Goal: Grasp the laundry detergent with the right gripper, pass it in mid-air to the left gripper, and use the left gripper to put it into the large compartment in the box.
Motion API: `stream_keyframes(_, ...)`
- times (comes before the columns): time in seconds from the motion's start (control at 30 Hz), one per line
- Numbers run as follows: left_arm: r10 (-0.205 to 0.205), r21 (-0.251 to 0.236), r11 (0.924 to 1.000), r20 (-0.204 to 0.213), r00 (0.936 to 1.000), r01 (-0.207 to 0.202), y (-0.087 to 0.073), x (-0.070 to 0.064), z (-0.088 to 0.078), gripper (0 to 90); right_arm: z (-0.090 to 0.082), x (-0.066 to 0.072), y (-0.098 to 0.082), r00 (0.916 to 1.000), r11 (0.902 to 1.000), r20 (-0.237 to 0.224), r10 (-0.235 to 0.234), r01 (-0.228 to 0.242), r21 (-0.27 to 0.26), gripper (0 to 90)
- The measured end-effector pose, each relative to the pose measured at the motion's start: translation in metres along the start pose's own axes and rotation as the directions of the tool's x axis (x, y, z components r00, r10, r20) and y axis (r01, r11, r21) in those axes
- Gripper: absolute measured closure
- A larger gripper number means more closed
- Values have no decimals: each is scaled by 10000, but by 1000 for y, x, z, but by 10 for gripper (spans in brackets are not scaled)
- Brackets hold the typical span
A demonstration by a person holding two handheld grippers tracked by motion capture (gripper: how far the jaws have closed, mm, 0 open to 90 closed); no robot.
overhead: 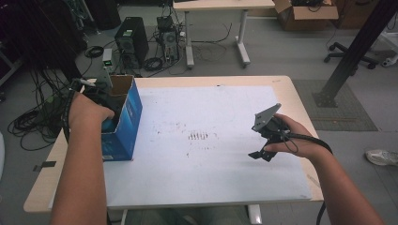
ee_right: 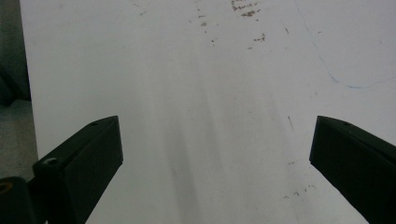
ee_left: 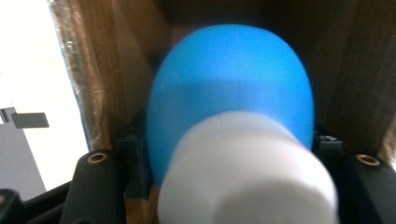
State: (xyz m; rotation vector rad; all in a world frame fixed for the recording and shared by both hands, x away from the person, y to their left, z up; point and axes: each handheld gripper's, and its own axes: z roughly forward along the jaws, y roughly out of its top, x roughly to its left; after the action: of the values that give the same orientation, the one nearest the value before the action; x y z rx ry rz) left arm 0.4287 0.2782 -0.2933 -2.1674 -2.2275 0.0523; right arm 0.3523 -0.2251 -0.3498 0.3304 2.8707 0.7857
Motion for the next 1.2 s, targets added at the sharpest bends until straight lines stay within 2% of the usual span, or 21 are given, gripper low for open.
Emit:
stream_keyframes(0.23,-71,-192,9998,197,9998,75,-4,0,-11,335,-2,1,0,10000,10000,29,-45,45,-44,28)
stream_keyframes(0.53,-187,-230,9996,47,9998,188,-10,1,-22,266,-3,3,0,9999,9998,36,-112,113,-145,28)
stream_keyframes(0.7,-133,-212,9997,179,9998,137,-12,-1,-25,241,-5,4,0,9999,9998,50,-117,118,-187,28)
stream_keyframes(1.03,0,-215,9998,184,9998,4,-17,-5,-37,159,-9,6,0,9999,9996,106,-123,125,-239,28)
stream_keyframes(1.2,159,-324,9993,-4,9999,-159,-22,-8,-46,117,-11,8,1,9998,9995,110,-155,158,-284,28)
